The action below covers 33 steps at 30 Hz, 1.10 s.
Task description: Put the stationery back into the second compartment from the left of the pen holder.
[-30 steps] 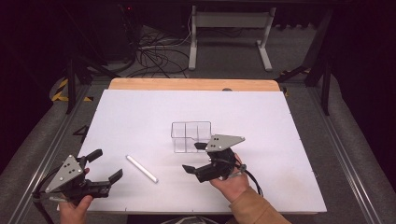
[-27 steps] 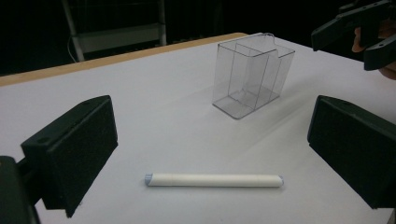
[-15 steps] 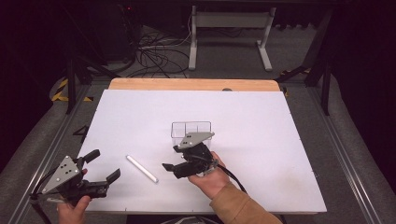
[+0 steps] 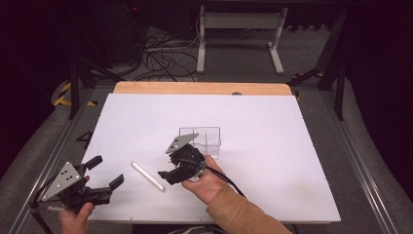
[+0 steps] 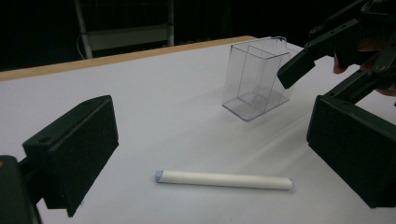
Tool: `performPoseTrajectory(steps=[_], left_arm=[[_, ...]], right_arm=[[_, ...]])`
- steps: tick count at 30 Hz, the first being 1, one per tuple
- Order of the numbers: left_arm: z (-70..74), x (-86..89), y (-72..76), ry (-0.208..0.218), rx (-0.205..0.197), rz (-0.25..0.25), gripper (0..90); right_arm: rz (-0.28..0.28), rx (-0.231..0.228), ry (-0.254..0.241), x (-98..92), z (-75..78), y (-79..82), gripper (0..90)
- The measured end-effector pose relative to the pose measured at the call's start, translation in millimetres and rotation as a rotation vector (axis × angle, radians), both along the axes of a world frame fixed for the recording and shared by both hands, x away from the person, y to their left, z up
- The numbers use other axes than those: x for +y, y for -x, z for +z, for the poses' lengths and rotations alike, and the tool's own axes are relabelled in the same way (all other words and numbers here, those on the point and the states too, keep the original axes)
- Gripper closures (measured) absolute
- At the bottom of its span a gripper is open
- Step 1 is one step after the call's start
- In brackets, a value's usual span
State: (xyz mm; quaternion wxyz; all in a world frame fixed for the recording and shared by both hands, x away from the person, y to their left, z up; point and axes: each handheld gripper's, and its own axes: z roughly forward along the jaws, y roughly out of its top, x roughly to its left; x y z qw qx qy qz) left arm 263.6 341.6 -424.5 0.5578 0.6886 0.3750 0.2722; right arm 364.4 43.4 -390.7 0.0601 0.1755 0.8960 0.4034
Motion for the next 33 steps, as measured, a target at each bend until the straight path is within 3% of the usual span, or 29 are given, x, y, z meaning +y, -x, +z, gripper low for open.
performPoseTrajectory(steps=[11,18,33], left_arm=[[-1.7,3.1,0.8,0.013,0.009,0.02,3.4],[-2.1,2.2,1.7,-0.007,0.007,0.029,3.5],[-2.8,1.2,-0.1,-0.014,0.008,0.025,3.5]], right_arm=[[0.017,0.03,0.059,24.5,-8.9,-3.8,39.2],[0.039,0.055,0.088,44.1,-18.6,-5.9,44.1],[0.006,0.08,0.153,67.2,-34.4,-16.8,47.8]])
